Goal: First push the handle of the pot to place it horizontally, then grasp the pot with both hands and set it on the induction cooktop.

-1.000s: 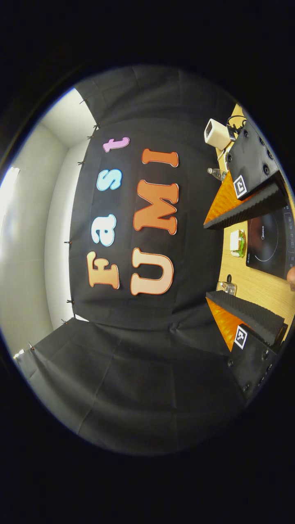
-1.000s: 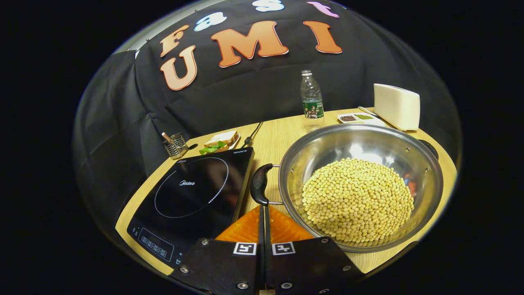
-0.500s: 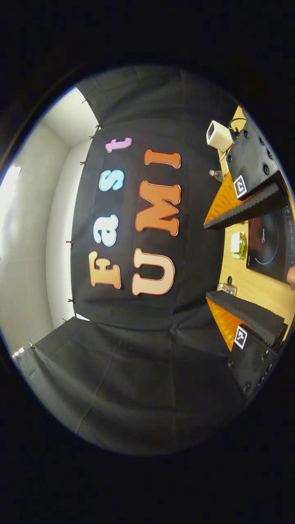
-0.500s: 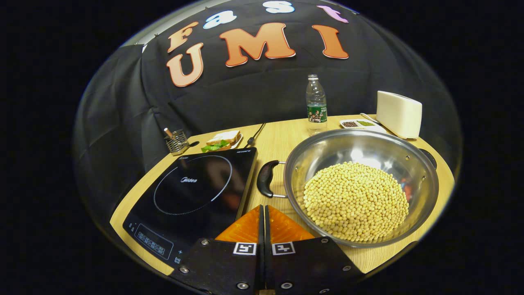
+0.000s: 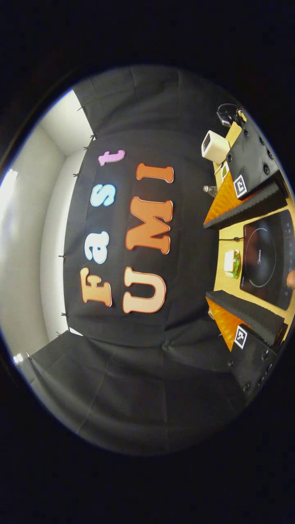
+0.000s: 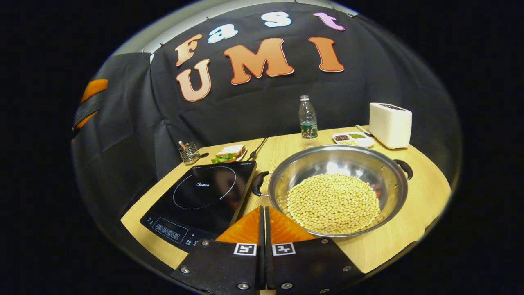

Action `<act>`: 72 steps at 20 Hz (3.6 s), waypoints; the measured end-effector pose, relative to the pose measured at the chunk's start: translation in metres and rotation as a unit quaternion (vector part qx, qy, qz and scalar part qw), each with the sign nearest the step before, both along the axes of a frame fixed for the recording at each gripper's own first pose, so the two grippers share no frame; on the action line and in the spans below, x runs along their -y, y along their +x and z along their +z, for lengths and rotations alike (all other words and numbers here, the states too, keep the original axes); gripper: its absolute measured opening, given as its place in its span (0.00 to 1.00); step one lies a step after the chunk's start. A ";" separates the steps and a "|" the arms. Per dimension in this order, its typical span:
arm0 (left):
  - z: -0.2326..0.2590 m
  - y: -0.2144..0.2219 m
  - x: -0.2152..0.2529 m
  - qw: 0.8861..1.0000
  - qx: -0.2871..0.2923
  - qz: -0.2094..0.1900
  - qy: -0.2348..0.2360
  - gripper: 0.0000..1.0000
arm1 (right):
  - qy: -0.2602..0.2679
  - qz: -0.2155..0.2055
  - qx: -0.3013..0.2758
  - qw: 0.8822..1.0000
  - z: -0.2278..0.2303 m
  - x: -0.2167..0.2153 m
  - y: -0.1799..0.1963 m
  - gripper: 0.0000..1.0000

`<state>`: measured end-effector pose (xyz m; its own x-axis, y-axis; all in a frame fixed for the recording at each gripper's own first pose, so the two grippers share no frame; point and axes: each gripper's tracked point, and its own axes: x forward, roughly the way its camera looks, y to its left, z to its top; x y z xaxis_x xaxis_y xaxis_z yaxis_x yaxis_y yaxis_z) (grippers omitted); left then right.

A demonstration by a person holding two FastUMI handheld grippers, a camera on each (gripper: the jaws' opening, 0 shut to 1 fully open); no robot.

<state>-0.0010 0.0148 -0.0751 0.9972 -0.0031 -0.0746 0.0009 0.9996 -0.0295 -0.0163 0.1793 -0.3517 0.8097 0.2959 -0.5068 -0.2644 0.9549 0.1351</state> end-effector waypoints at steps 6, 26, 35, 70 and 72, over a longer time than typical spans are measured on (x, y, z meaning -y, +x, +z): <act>-0.052 0.016 0.074 0.998 -0.041 -0.050 -0.012 0.97 | -0.008 -0.030 0.030 0.999 0.025 0.059 0.013 0.00; -0.279 0.090 0.193 0.959 -0.244 -0.139 0.031 0.98 | -0.078 -0.144 0.020 0.986 0.006 0.199 0.096 0.95; -0.341 0.101 0.206 0.935 -0.321 -0.145 0.032 0.98 | -0.089 -0.167 -0.008 0.982 -0.025 0.219 0.128 0.95; -0.312 0.091 0.153 0.923 -0.368 -0.099 0.050 0.65 | -0.054 -0.169 -0.058 0.982 -0.012 0.172 0.112 0.63; -0.300 0.087 0.133 0.926 -0.365 -0.086 0.047 0.64 | -0.049 -0.157 -0.056 0.985 -0.003 0.152 0.108 0.63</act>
